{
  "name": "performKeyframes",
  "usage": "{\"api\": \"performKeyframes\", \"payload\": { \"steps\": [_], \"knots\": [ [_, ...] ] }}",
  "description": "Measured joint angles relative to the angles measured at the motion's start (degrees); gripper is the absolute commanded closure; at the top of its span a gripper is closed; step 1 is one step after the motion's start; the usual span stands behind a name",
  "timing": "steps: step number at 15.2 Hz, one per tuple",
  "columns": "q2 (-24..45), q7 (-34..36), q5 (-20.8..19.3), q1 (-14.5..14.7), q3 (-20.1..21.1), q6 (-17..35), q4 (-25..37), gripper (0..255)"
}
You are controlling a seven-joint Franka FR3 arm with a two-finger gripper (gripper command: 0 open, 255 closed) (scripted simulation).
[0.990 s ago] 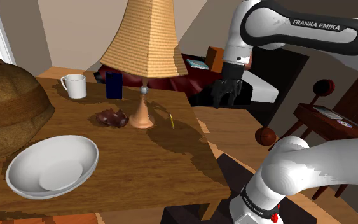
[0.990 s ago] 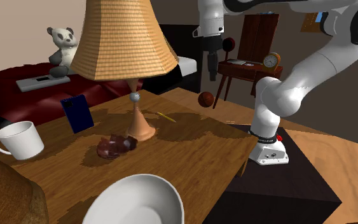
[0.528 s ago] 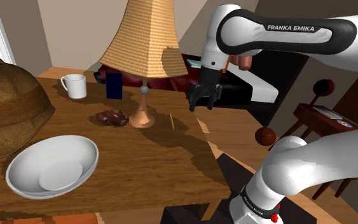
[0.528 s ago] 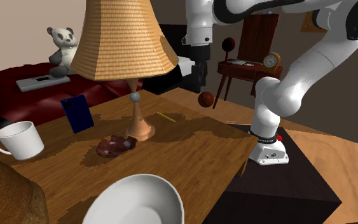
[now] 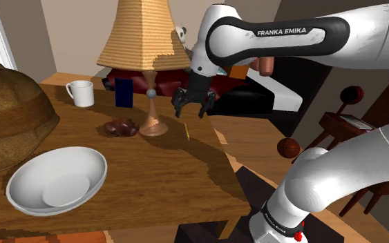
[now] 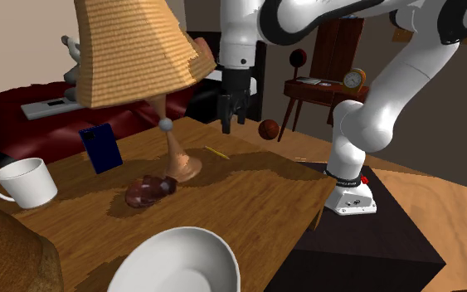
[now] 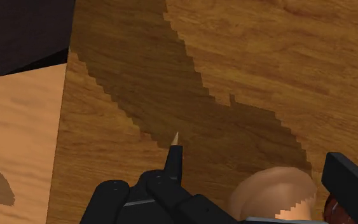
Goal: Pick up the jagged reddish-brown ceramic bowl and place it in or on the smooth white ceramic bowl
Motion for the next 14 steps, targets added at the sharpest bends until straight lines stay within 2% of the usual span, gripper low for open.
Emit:
{"api": "performKeyframes", "payload": {
  "steps": [3,5,6,7,9,10,14],
  "knots": [
    [4.35,4.84,-0.48,-0.38,2.77,10.14,3.43,0],
    [7.80,8.68,-1.12,-0.34,4.86,22.21,4.69,0],
    [10.84,10.34,-1.95,-0.67,5.64,25.65,6.65,0],
    [14.36,12.25,-2.89,-0.92,6.70,26.33,7.23,0],
    [18.67,14.87,-4.52,-1.40,7.41,16.27,10.48,0],
    [21.05,17.26,-5.79,-1.35,8.29,14.44,12.18,0],
    [29.71,25.32,-11.23,-0.95,9.90,13.66,20.01,0]
  ]
}}
